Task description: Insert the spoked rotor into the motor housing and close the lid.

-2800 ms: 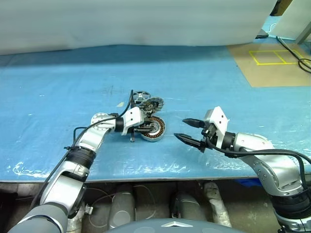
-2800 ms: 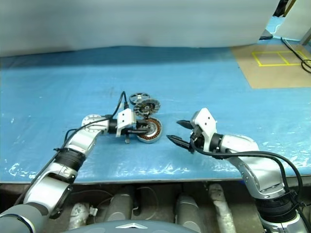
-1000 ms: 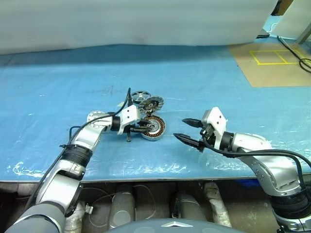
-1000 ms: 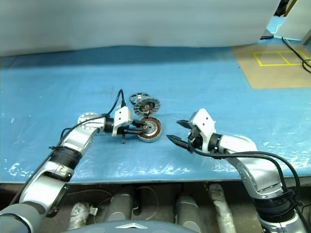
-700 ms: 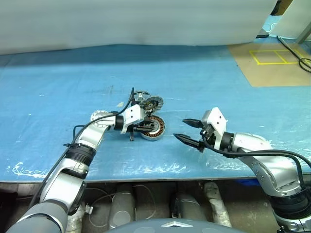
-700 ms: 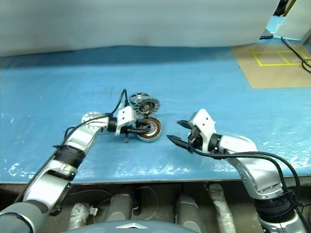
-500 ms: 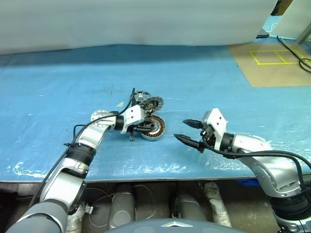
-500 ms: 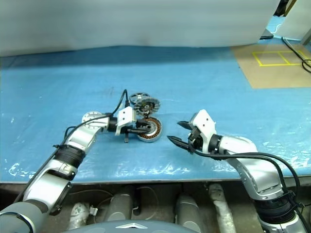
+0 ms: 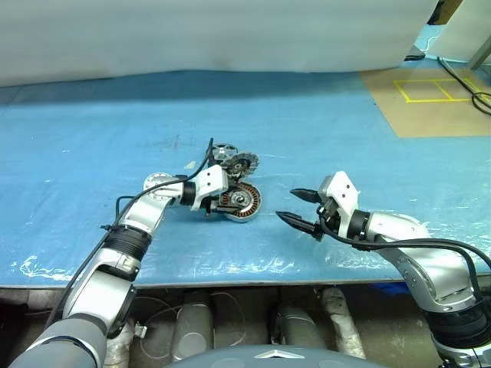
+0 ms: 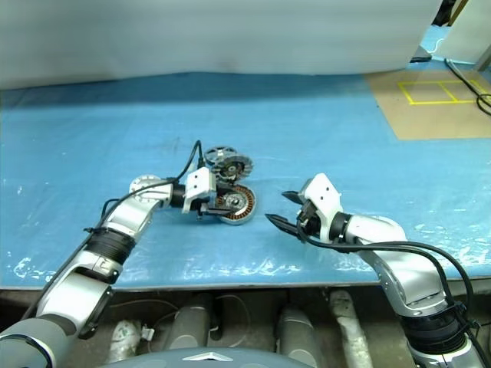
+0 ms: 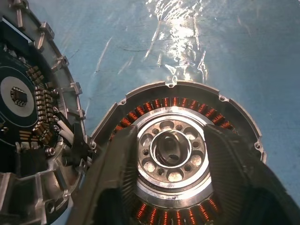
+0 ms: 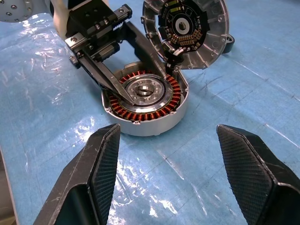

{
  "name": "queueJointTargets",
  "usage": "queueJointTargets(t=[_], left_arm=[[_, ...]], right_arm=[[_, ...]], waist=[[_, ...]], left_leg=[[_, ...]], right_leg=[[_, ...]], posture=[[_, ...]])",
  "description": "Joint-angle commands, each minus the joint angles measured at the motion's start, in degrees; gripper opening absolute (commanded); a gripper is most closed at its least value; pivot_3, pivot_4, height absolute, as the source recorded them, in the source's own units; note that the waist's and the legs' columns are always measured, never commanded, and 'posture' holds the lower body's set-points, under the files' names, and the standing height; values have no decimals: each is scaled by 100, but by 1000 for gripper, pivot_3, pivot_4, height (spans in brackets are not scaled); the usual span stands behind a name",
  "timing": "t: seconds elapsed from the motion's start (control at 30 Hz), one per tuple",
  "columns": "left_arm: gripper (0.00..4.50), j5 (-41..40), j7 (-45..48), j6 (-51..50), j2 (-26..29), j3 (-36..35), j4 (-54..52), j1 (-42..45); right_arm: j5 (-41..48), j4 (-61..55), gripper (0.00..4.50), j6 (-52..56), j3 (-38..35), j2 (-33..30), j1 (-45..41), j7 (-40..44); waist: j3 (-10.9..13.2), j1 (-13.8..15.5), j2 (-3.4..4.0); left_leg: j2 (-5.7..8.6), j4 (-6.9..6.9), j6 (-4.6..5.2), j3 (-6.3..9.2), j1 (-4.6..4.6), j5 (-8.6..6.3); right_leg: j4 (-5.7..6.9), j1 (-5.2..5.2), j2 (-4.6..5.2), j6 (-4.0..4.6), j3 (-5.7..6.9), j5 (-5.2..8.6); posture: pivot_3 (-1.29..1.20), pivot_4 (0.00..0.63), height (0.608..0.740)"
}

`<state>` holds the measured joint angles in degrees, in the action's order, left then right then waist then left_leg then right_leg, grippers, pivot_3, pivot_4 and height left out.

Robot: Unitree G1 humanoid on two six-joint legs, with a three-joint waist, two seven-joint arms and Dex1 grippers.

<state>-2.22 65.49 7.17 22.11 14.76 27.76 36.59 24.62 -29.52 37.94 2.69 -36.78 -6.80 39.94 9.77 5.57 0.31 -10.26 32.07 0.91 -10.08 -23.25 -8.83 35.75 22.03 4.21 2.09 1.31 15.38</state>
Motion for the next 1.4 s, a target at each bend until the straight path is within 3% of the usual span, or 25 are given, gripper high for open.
queueJointTargets(t=[0.03,0.17,0.33,0.47,0.7,1.0,1.4], left_arm=[[3043,135,-114,119,61,3,43,78],[3043,-153,-60,-104,62,-179,-140,61],[3043,-1259,661,-936,267,-541,-1141,-375],[3085,-2009,1193,-1757,739,-697,-2168,-986],[3085,-2031,936,-1519,926,-1037,-2223,-1523],[3085,-2040,549,-994,909,-1441,-2392,-2202],[3085,-1956,18,-627,861,-1473,-2543,-2488]], right_arm=[[16,-166,3418,-89,-15,0,-48,17],[23,-157,3418,-100,-27,6,-62,31],[355,-234,3418,-1,-209,83,-147,132],[421,-86,2467,-27,-143,53,-340,284],[-47,853,9,-392,712,457,-1152,601],[-651,2551,9,-1095,1308,1095,-2248,1042],[-1200,3840,9,-1723,1774,1716,-2820,1668]], waist=[[0,-1,0],[0,-5,0],[0,-14,0],[1,-17,2],[2,-21,3],[2,-80,3],[2,-124,2]], left_leg=[[0,0,0,0,0,0],[-1,1,0,0,3,0],[0,-3,0,0,-6,0],[0,-14,0,-2,-8,0],[0,-12,-1,-3,5,0],[-2,-13,-8,-5,-8,4],[-5,5,-2,-4,-16,1]], right_leg=[[0,-1,0,0,0,0],[2,-1,0,0,0,0],[0,8,0,0,0,0],[-1,17,0,2,0,1],[1,5,0,2,-1,1],[0,15,-1,2,1,1],[6,15,-1,3,5,0]], posture=[[0,150,740],[0,150,740],[0,150,740],[0,150,740],[0,150,740],[0,150,740],[0,150,740]])
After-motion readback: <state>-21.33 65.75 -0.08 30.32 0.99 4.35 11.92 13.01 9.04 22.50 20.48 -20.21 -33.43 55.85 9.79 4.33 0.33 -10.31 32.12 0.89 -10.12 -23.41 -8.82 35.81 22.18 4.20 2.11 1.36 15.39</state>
